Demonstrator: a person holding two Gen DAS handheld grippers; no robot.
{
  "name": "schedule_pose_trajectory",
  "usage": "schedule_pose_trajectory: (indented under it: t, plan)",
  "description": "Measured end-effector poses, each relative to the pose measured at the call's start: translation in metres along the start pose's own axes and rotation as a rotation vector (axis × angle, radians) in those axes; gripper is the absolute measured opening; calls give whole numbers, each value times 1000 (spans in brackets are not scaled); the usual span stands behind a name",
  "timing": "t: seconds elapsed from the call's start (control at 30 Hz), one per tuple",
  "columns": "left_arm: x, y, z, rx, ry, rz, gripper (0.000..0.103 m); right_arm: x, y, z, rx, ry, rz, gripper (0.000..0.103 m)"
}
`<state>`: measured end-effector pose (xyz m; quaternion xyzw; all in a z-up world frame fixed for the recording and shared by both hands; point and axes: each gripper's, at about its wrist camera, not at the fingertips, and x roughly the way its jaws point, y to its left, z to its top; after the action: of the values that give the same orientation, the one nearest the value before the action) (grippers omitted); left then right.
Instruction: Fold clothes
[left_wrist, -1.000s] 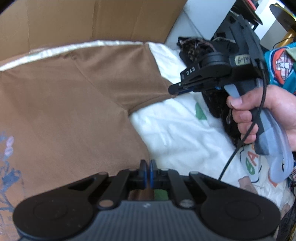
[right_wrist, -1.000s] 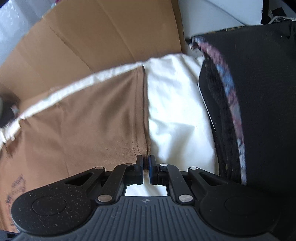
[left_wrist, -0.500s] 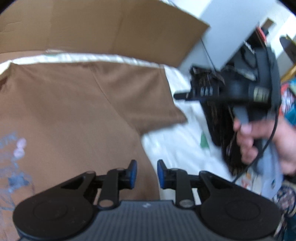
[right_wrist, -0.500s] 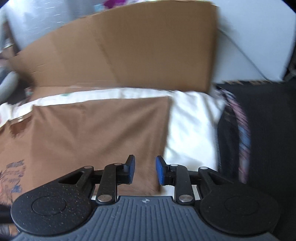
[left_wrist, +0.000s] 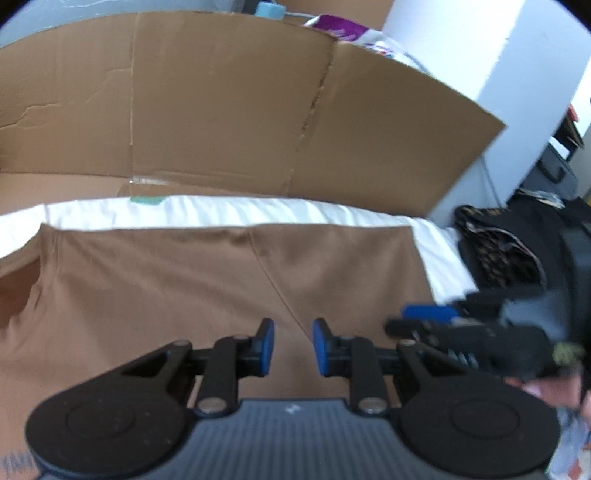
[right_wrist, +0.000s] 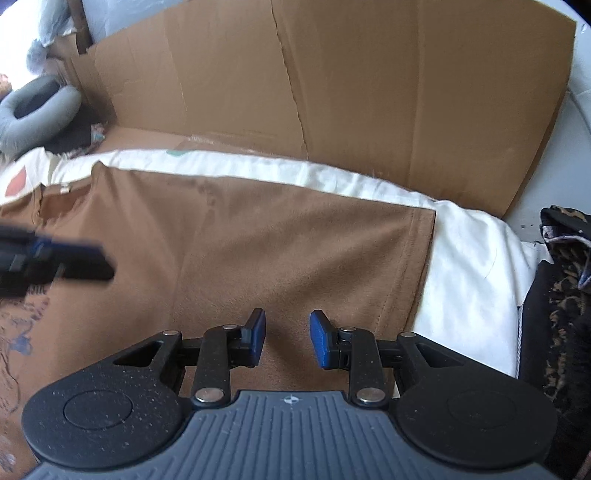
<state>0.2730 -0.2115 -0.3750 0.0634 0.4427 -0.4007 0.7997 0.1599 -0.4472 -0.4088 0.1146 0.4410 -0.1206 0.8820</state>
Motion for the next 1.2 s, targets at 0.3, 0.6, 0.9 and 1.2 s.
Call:
schedule_pose_trajectory:
  t: [0.3, 0.6, 0.9, 1.2]
  plan:
    - [55, 11, 26, 6, 41, 49, 23, 4, -17, -11, 10, 18, -51, 33]
    - [88, 14, 49, 5, 54, 94, 19, 2, -23, -19, 10, 27, -71, 31]
    - [109, 12, 74, 26, 68, 180, 9, -2, -24, -25, -1, 34, -89, 29]
    - [80, 13, 82, 90, 64, 125, 11, -16, -39, -24, 63, 40, -156, 25]
